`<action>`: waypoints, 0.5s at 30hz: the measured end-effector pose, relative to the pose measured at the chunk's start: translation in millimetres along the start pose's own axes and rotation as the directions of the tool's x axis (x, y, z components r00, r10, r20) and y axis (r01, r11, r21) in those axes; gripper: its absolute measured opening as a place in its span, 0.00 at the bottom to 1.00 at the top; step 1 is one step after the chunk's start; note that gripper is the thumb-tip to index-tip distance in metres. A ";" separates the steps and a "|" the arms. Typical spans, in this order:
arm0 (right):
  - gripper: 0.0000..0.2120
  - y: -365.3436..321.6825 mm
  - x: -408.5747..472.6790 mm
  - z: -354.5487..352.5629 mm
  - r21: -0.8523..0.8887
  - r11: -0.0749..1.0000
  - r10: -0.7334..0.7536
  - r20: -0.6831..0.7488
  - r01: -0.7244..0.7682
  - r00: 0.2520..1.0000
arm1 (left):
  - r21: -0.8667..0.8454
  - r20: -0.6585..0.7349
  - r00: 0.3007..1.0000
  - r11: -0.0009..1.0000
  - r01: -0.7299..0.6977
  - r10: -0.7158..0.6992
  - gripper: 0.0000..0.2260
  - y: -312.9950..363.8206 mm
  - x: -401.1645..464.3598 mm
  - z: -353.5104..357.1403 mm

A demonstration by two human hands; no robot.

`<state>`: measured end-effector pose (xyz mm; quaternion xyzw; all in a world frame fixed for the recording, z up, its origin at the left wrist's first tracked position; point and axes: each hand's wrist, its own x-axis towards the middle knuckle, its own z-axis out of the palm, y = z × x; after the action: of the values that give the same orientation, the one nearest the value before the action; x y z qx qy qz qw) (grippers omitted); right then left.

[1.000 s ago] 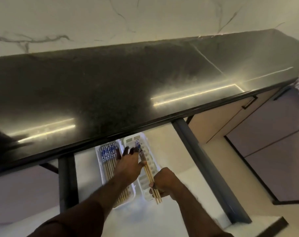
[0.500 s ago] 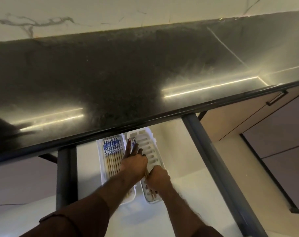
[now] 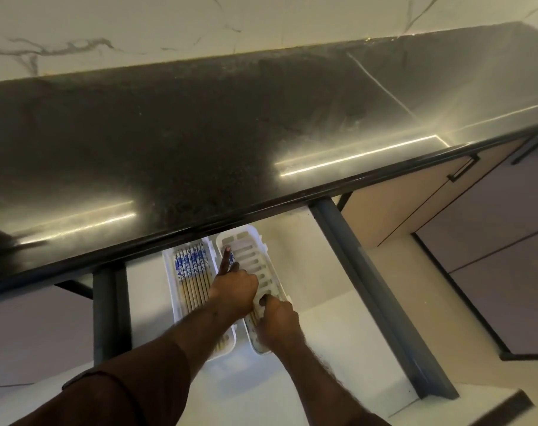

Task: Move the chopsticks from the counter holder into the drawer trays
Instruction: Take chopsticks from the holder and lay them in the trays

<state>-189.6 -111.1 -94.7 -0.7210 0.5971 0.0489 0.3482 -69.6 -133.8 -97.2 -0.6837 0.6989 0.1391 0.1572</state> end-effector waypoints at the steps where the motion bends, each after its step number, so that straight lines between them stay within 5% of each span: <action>1: 0.17 -1.5 -4.5 -4.6 -0.003 1.000 0.005 0.002 -0.005 1.000 | -0.016 -0.014 1.000 1.000 -0.009 0.009 0.10 0.6 -3.7 -2.7; 15: 0.18 -60.1 -102.0 -83.3 0.137 0.990 0.068 -0.228 -0.037 0.971 | -0.121 -0.325 0.938 0.978 -0.171 0.124 0.13 -9.2 -84.4 -63.9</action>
<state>-193.4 -70.8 44.3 -0.6812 0.6543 -0.0659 0.3217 -60.9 -83.2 -4.1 -0.6525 0.7521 0.0908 -0.0184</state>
